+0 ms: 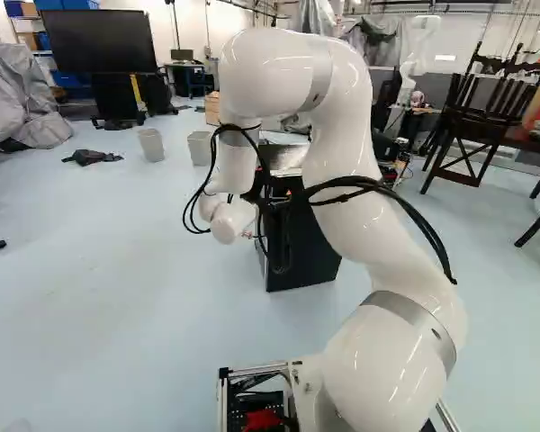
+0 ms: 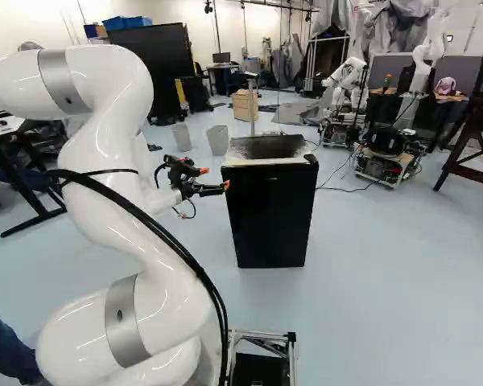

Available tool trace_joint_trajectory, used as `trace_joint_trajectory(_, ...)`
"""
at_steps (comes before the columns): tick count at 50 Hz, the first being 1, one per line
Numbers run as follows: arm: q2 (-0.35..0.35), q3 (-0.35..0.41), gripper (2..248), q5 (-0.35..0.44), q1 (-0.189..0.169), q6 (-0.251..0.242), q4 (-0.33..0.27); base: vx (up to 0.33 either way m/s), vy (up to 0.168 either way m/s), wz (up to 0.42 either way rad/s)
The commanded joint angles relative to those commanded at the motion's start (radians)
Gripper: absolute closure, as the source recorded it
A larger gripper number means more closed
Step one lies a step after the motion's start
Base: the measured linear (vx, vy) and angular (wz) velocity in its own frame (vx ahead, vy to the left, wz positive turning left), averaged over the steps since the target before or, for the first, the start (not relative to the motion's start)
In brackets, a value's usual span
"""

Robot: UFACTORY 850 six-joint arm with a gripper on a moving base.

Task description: Grab a drink from the fridge

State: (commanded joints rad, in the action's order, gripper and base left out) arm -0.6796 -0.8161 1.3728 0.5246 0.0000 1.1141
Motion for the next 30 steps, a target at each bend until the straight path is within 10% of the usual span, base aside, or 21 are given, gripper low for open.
trace_joint_trajectory(30,-0.045,-0.078,3,0.003,-0.024,0.000,0.025,0.000,0.000,0.000)
